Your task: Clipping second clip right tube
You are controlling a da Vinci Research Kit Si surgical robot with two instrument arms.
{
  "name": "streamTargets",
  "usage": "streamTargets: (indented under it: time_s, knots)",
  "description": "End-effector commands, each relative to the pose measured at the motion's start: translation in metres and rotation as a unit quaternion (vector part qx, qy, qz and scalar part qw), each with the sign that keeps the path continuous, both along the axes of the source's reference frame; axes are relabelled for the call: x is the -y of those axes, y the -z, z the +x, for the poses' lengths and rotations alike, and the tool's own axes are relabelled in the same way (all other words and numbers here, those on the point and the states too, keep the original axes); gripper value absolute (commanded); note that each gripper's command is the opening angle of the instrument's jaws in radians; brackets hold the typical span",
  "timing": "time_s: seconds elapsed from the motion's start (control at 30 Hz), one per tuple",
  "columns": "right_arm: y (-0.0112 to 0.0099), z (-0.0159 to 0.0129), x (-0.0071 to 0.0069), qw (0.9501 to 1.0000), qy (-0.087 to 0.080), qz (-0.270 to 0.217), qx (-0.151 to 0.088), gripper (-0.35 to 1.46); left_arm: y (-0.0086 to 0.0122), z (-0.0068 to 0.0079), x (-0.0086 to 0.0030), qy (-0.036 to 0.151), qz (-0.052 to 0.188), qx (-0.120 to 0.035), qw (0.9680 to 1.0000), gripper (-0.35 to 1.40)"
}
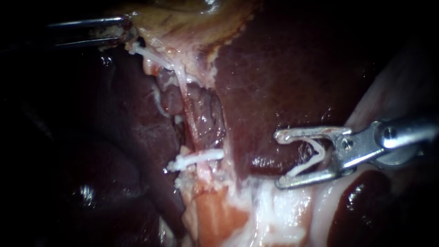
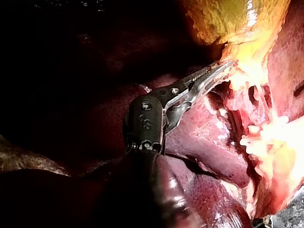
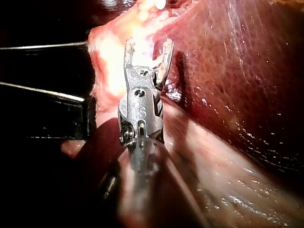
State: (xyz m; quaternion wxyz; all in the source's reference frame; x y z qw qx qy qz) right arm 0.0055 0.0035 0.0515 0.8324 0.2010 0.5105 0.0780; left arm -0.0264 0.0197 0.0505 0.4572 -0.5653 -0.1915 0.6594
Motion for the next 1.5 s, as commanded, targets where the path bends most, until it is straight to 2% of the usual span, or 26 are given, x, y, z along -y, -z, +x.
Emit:
streamTargets:
  time_s: [0.03,0.07,0.13,0.33,0.43,0.5,0.57,0.63,0.87,1.03,1.2,1.33,1.5]
  knots:
    - [0.0001,0.0002,-0.0001,1.0,0.0,0.001,-0.001,0.5,-0.0002,-0.0002,0.0002,0.001,-0.001,-0.001,1.0,-0.35]
    - [0.0001,0.0004,-0.0003,1.0,0.003,0.001,-0.003,0.5,-0.0002,-0.0002,0.0002,0.002,-0.001,-0.002,1.0,-0.35]
    - [0.0002,0.0009,-0.0008,0.9997,-0.002,0.026,0.001,0.5,-0.0002,-0.0004,0.0004,0.002,-0.001,-0.002,1.0,-0.35]
    - [0.0002,0.003,-0.0028,0.9952,-0.025,0.093,0.018,0.5,-0.0003,-0.0006,0.0006,0.004,-0.002,-0.004,1.0,-0.35]
    - [-0.0002,0.0043,-0.0032,0.9926,-0.024,0.117,0.021,0.5,-0.0003,-0.0007,0.0007,0.005,-0.002,-0.004,1.0,-0.35]
    - [-0.0006,0.0053,-0.0031,0.9899,-0.02,0.139,0.022,0.49,-0.0003,-0.0008,0.0007,0.004,-0.002,-0.003,1.0,-0.35]
    - [-0.001,0.0064,-0.003,0.987,-0.005,0.16,0.021,0.48,-0.0003,-0.0008,0.0007,0.004,-0.002,-0.003,1.0,-0.35]
    - [-0.0013,0.0076,-0.0031,0.9845,-0.003,0.174,0.023,0.48,-0.0003,-0.0009,0.0008,0.004,-0.002,-0.004,1.0,-0.35]
    - [-0.0026,0.0114,-0.0033,0.9764,-0.004,0.213,0.036,0.47,-0.0002,-0.0011,0.0009,0.003,-0.003,-0.002,1.0,-0.35]
    - [-0.004,0.0134,-0.0031,0.9751,-0.01,0.218,0.041,0.48,-0.0002,-0.0013,0.001,0.002,-0.003,-0.002,1.0,-0.35]
    - [-0.005,0.0147,-0.0021,0.9735,-0.015,0.223,0.046,0.48,-0.0003,-0.0016,0.001,0.002,-0.003,-0.002,1.0,-0.35]
    - [-0.0051,0.0155,-0.0017,0.9715,-0.023,0.234,0.029,0.48,-0.0003,-0.0017,0.001,0.002,-0.003,-0.001,1.0,-0.35]
    - [-0.0047,0.0162,-0.0015,0.965,-0.038,0.259,0.002,0.49,-0.0004,-0.0018,0.0011,0.002,-0.003,-0.002,1.0,-0.35]
